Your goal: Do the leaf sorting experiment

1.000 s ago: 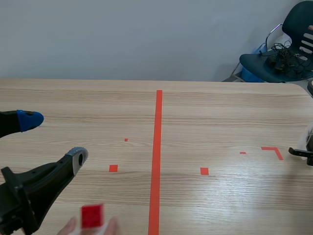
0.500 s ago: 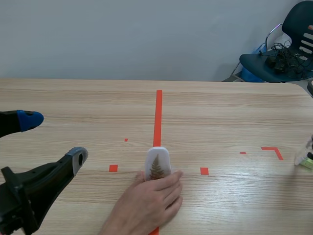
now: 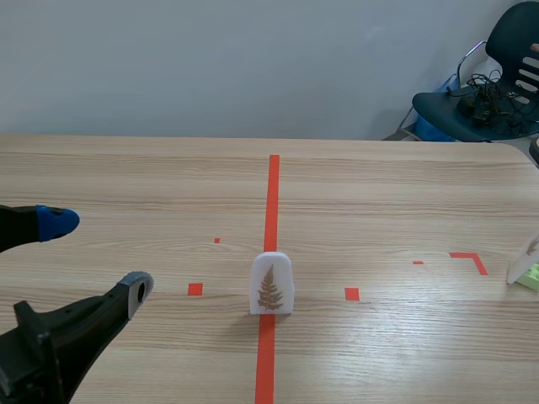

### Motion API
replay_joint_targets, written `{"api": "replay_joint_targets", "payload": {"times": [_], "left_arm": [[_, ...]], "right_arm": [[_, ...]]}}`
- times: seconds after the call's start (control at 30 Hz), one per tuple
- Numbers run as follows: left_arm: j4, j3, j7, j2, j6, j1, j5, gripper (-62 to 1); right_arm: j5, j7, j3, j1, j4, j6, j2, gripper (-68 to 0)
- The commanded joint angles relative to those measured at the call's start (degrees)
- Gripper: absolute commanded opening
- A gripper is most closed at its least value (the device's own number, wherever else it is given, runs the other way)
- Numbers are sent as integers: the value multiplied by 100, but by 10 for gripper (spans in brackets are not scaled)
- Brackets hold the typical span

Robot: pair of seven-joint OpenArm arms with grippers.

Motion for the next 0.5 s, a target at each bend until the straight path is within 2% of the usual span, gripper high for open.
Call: {"api": "replay_joint_targets", "payload": {"times": [0.0, 0.1, 0.2, 0.3, 0.47], "left_arm": [[57, 114, -37, 28, -11, -111, -15, 14], [-216, 306, 74, 61, -11, -470, 66, 14], [-704, 625, 98, 144, -11, -979, 428, 14], [-1362, 1071, 81, 243, -17, -1521, 605, 14], [-2562, 1899, -409, 446, -103, -2347, 1193, 14]], "right_arm": [[177, 74, 186, -127, 173, -37, 7, -197], [459, -96, 365, -529, 588, -39, -2, -112], [863, -199, 492, -935, 870, 61, -2, -9], [1106, -260, 581, -1331, 1106, 422, -7, 4], [1283, -627, 756, -1777, 1451, 562, -216, 4]]}}
